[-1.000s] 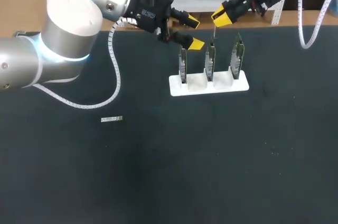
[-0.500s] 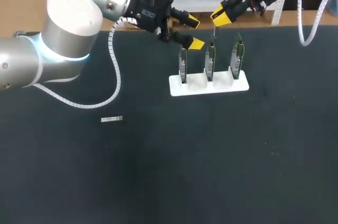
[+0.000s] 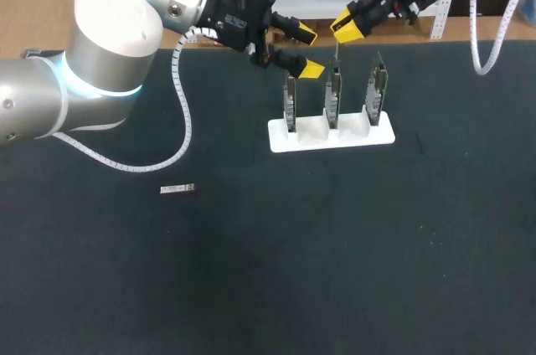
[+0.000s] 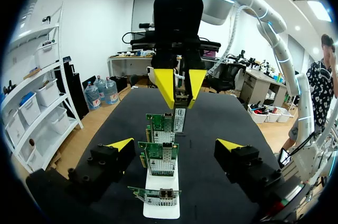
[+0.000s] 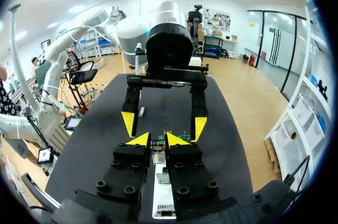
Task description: Pick up the optical module with the left hand, and insert it into the network port with the right hand.
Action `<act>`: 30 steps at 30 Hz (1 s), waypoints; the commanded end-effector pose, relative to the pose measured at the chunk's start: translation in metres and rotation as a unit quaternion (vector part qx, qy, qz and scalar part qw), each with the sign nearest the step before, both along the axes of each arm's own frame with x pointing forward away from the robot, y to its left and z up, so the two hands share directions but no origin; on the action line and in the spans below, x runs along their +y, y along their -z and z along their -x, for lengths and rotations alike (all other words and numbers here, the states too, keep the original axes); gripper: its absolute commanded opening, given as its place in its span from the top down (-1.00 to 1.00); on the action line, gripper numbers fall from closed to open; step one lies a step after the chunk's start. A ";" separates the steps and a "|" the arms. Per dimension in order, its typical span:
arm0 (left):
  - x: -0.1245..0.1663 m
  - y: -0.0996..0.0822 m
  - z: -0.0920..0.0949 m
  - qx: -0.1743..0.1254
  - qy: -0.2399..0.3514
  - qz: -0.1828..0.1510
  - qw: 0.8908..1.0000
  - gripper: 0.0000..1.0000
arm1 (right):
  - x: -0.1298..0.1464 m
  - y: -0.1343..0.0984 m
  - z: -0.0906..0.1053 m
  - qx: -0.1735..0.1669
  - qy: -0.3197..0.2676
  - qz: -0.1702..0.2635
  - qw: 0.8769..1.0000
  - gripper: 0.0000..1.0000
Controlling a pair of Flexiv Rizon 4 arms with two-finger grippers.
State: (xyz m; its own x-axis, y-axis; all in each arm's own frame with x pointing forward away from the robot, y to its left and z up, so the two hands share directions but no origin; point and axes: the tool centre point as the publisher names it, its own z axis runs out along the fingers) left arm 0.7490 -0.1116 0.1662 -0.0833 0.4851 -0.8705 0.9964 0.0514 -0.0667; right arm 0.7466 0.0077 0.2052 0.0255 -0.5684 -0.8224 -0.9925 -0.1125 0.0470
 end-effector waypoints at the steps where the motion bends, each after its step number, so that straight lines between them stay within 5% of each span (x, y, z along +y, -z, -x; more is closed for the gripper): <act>1: -0.001 -0.001 -0.002 0.001 0.001 -0.002 1.000 -1.00 | -0.001 0.001 0.004 -0.005 0.005 -0.002 1.000 1.00; 30: -0.001 -0.001 -0.002 0.001 0.001 -0.002 1.000 -1.00 | -0.006 0.022 -0.018 0.013 0.010 0.016 1.000 1.00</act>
